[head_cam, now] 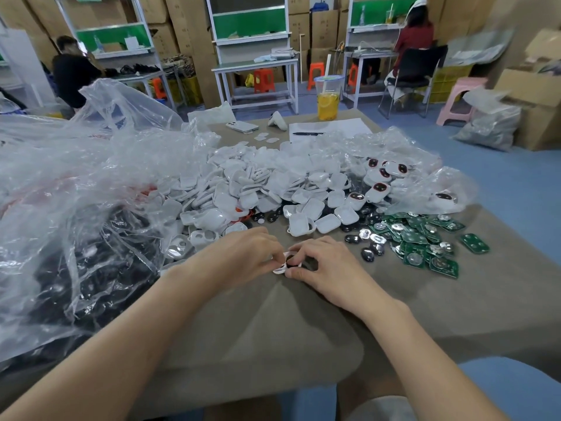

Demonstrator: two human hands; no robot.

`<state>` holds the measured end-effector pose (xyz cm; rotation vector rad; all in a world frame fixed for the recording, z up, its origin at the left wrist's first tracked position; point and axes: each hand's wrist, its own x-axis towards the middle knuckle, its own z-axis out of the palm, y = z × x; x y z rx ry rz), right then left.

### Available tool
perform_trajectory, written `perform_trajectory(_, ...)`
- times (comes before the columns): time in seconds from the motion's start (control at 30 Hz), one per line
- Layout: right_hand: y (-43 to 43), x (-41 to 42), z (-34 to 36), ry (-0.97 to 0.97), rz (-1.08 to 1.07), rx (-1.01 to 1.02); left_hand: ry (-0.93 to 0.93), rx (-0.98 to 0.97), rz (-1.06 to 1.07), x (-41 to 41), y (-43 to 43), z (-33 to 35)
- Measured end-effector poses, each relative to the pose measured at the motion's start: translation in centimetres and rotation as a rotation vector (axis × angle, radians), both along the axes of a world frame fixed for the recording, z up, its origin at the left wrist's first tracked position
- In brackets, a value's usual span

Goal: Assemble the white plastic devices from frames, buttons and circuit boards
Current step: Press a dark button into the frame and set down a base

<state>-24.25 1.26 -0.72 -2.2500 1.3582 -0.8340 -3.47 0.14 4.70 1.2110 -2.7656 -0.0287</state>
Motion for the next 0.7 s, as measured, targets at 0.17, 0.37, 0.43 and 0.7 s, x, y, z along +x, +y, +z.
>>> perform_trajectory(0.17,-0.1,0.0,-0.3,0.009,-0.003,-0.006,-0.131,0.003,-0.017,-0.4,-0.2,0.4)
perform_trajectory(0.37,0.0,0.0,-0.4,-0.025,-0.005,-0.002,-0.139,0.000,-0.034,-0.2,0.4,0.3)
perform_trajectory(0.43,0.0,0.1,-0.2,-0.018,0.001,0.004,-0.054,-0.014,-0.017,0.2,1.0,-0.2)
perform_trajectory(0.7,-0.1,0.1,-0.2,0.016,-0.003,-0.010,0.105,-0.197,0.048,0.9,3.5,-3.0)
